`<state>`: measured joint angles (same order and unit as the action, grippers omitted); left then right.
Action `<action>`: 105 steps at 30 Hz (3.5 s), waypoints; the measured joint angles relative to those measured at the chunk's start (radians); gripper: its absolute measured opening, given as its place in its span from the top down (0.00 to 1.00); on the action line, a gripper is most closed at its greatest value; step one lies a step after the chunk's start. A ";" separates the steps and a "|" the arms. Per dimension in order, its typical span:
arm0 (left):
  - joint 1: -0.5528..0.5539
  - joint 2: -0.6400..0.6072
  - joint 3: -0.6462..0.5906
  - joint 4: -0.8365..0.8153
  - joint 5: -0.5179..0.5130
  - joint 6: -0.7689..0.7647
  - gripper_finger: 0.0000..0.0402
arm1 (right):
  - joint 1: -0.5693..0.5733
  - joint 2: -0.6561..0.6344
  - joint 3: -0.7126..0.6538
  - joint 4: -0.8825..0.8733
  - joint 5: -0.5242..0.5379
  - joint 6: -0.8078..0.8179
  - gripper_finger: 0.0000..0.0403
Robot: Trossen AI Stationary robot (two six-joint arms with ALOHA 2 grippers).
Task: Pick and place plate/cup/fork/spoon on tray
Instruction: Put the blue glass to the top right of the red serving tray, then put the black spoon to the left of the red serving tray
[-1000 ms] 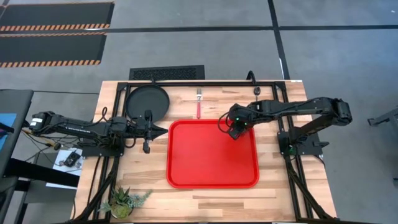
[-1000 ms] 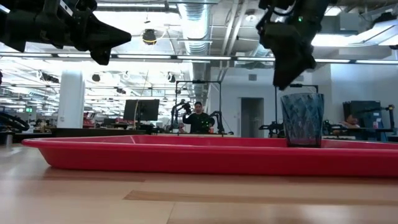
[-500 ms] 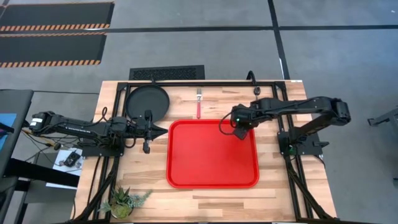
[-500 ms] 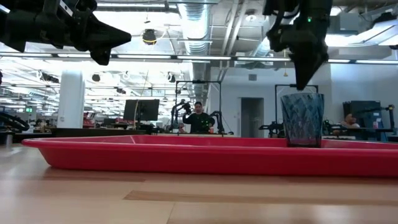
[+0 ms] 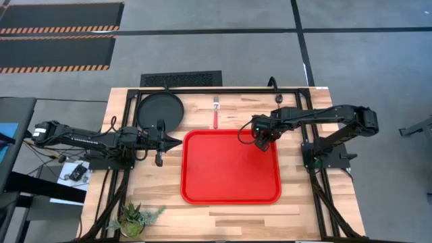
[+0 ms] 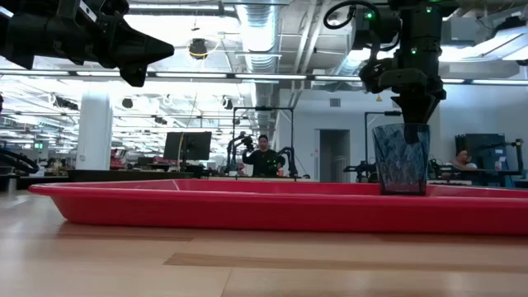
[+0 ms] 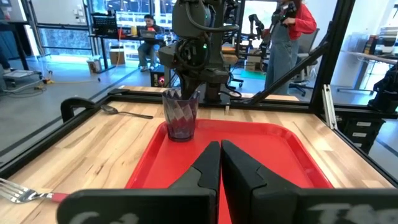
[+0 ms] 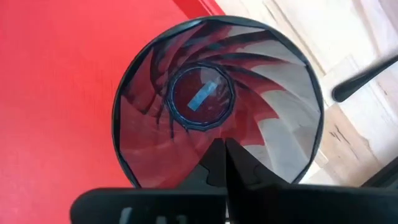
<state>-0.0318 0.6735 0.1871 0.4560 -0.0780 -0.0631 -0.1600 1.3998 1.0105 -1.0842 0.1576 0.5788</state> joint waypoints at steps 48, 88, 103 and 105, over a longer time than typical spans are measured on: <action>0.000 0.000 0.000 -0.004 0.000 -0.001 1.00 | 0.021 -0.081 0.069 -0.025 0.030 -0.002 0.94; 0.000 0.000 0.000 -0.027 -0.001 -0.055 1.00 | -0.831 0.158 -0.183 0.615 0.008 -0.208 0.72; 0.000 0.000 0.000 -0.039 0.000 -0.062 1.00 | -0.795 0.258 -0.120 0.580 0.061 -0.067 0.71; 0.000 0.000 0.000 -0.039 0.000 -0.065 1.00 | -0.795 0.257 -0.119 0.581 0.075 -0.055 0.71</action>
<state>-0.0322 0.6731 0.1871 0.4167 -0.0781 -0.1280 -0.9550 1.6573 0.8913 -0.5034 0.2328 0.5242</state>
